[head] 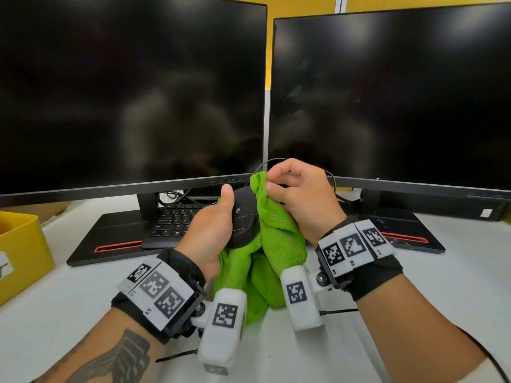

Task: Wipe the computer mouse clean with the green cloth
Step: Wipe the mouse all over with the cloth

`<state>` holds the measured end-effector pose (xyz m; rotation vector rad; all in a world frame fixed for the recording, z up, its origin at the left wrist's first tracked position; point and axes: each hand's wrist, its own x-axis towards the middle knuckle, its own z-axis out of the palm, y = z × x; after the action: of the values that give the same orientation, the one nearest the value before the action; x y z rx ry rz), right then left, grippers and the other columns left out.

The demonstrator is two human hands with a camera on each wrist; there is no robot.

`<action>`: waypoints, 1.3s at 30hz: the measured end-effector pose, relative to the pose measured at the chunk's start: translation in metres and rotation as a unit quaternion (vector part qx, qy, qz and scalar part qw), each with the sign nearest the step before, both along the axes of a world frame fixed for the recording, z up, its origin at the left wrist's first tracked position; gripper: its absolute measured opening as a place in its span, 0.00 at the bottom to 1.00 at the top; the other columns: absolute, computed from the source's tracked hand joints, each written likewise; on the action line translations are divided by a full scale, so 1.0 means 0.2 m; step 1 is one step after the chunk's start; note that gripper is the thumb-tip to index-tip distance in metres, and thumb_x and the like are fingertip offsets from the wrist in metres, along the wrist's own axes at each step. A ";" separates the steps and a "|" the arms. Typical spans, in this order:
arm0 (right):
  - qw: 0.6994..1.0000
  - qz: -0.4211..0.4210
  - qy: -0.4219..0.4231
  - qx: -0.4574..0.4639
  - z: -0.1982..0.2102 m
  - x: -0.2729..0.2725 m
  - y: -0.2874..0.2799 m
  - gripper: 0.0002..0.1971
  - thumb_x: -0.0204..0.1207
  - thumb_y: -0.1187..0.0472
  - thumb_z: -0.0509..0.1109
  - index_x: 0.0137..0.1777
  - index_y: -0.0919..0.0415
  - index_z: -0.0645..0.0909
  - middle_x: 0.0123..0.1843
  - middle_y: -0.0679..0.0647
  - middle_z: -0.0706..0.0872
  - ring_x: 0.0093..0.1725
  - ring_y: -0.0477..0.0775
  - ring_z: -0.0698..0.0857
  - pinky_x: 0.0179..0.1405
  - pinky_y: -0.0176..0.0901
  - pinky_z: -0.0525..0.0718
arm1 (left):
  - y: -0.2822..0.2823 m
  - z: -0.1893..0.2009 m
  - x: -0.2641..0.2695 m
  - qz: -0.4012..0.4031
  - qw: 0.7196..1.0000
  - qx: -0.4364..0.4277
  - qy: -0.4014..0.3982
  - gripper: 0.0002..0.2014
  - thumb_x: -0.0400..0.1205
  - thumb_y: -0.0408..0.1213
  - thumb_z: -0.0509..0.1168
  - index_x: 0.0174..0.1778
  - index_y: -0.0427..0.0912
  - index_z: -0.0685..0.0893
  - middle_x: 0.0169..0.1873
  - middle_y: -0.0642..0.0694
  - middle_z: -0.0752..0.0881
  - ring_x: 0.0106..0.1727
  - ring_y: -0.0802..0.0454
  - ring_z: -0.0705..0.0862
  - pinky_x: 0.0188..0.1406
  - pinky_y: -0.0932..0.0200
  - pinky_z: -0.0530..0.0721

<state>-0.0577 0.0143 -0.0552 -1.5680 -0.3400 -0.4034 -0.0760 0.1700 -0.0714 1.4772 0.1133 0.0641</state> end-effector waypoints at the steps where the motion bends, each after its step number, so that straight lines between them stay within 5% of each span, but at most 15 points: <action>1: 1.000 -0.018 -0.017 -0.017 -0.01 0.01 0.00 0.08 0.74 0.75 0.78 0.43 0.61 0.87 0.46 0.60 0.93 0.46 0.55 0.91 0.45 0.49 0.89 | 0.00 0.00 0.01 -0.001 1.000 0.002 0.002 0.28 0.92 0.62 0.55 0.42 0.44 0.88 0.36 0.49 0.94 0.43 0.48 0.92 0.47 0.53 0.89; 5: 0.998 -0.023 -0.038 -0.035 -0.01 0.01 -0.01 0.07 0.71 0.70 0.83 0.48 0.64 0.93 0.48 0.60 0.95 0.53 0.61 0.94 0.59 0.63 0.91 | -0.01 0.00 -0.02 -0.010 1.000 -0.003 -0.005 0.30 0.91 0.62 0.55 0.40 0.44 0.89 0.27 0.51 0.93 0.45 0.45 0.93 0.51 0.50 0.89; 10: 0.995 0.057 -0.025 -0.079 0.00 -0.04 0.00 0.11 0.67 0.71 0.85 0.49 0.65 0.94 0.48 0.64 0.95 0.53 0.66 0.94 0.62 0.66 0.90 | 0.00 0.00 -0.03 0.000 1.000 -0.014 -0.022 0.28 0.91 0.61 0.57 0.43 0.43 0.91 0.46 0.40 0.96 0.54 0.39 0.94 0.68 0.36 0.89; 13: 0.991 0.073 -0.037 -0.106 0.01 -0.05 0.00 0.10 0.67 0.70 0.86 0.49 0.66 0.95 0.41 0.59 0.94 0.44 0.52 0.94 0.51 0.46 0.92 | 0.01 -0.01 -0.01 0.011 0.998 -0.047 -0.030 0.30 0.91 0.61 0.57 0.47 0.39 0.93 0.50 0.35 0.96 0.56 0.36 0.94 0.68 0.32 0.88; 15: 0.986 0.087 -0.045 -0.135 0.01 -0.07 0.01 0.11 0.67 0.70 0.86 0.50 0.67 0.94 0.35 0.49 0.86 0.33 0.36 0.85 0.38 0.28 0.81 | 0.03 -0.01 0.00 0.020 0.997 -0.069 -0.026 0.31 0.90 0.63 0.58 0.51 0.36 0.93 0.52 0.33 0.96 0.56 0.34 0.94 0.68 0.30 0.88; 19: 0.980 0.098 -0.043 -0.167 0.02 -0.07 0.01 0.11 0.66 0.70 0.86 0.49 0.66 0.94 0.32 0.46 0.82 0.30 0.35 0.79 0.36 0.26 0.76 | 0.03 0.00 0.01 0.013 0.994 -0.104 -0.005 0.29 0.91 0.59 0.59 0.52 0.35 0.91 0.48 0.34 0.95 0.47 0.39 0.95 0.52 0.42 0.93; 23: 0.991 0.041 -0.070 -0.107 0.01 -0.05 0.00 0.08 0.68 0.71 0.85 0.46 0.64 0.95 0.40 0.57 0.95 0.41 0.46 0.92 0.48 0.41 0.91 | 0.01 -0.01 0.01 -0.038 0.993 -0.108 -0.007 0.24 0.91 0.57 0.61 0.53 0.39 0.93 0.48 0.37 0.97 0.45 0.43 0.96 0.52 0.44 0.92; 26: 0.994 -0.018 -0.078 -0.074 0.00 -0.03 0.00 0.07 0.69 0.70 0.85 0.45 0.62 0.95 0.39 0.53 0.95 0.40 0.45 0.92 0.46 0.40 0.90 | 0.01 -0.02 0.00 -0.070 0.994 -0.082 -0.007 0.23 0.90 0.56 0.64 0.52 0.38 0.92 0.46 0.37 0.97 0.45 0.41 0.96 0.56 0.42 0.92; 29: 0.995 -0.069 -0.067 -0.026 0.01 -0.01 -0.01 0.05 0.71 0.67 0.84 0.43 0.57 0.95 0.39 0.53 0.96 0.41 0.49 0.94 0.46 0.43 0.91 | 0.00 -0.01 -0.01 -0.101 0.994 -0.046 -0.011 0.24 0.90 0.56 0.63 0.52 0.38 0.92 0.41 0.39 0.97 0.36 0.45 0.95 0.42 0.53 0.92; 31: 0.995 -0.090 -0.047 0.000 0.02 0.00 -0.02 0.03 0.72 0.66 0.83 0.45 0.59 0.95 0.40 0.55 0.96 0.44 0.55 0.95 0.50 0.51 0.93 | 0.00 -0.01 -0.01 -0.110 0.993 -0.029 -0.021 0.26 0.91 0.57 0.62 0.46 0.40 0.95 0.43 0.38 0.97 0.40 0.44 0.95 0.48 0.51 0.92; 34: 0.996 -0.024 0.010 0.087 0.04 -0.03 -0.03 0.07 0.75 0.69 0.80 0.51 0.70 0.93 0.43 0.66 0.94 0.43 0.61 0.94 0.51 0.57 0.94 | 0.00 -0.01 -0.02 -0.115 0.992 -0.013 -0.049 0.28 0.90 0.60 0.61 0.41 0.44 0.98 0.47 0.38 0.97 0.51 0.41 0.95 0.64 0.43 0.90; 37: 0.980 0.052 0.060 0.185 0.08 -0.07 -0.07 0.09 0.79 0.69 0.75 0.56 0.72 0.91 0.40 0.64 0.92 0.35 0.55 0.89 0.35 0.45 0.90 | 0.01 0.00 -0.01 -0.118 0.990 -0.042 -0.060 0.28 0.89 0.61 0.61 0.48 0.41 0.95 0.42 0.41 0.97 0.41 0.48 0.96 0.51 0.51 0.90; 39: 0.977 0.058 0.069 0.195 0.10 -0.07 -0.10 0.09 0.79 0.68 0.74 0.56 0.69 0.91 0.42 0.63 0.92 0.39 0.58 0.90 0.39 0.46 0.90 | 0.02 -0.01 -0.01 -0.143 0.986 -0.057 -0.066 0.24 0.85 0.60 0.66 0.54 0.42 0.94 0.47 0.41 0.97 0.45 0.48 0.97 0.52 0.50 0.92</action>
<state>-0.0716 -0.0066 -0.0345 -1.1783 -0.2271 -0.2498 -0.0790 0.1735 -0.0727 1.3573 -0.2001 -0.0763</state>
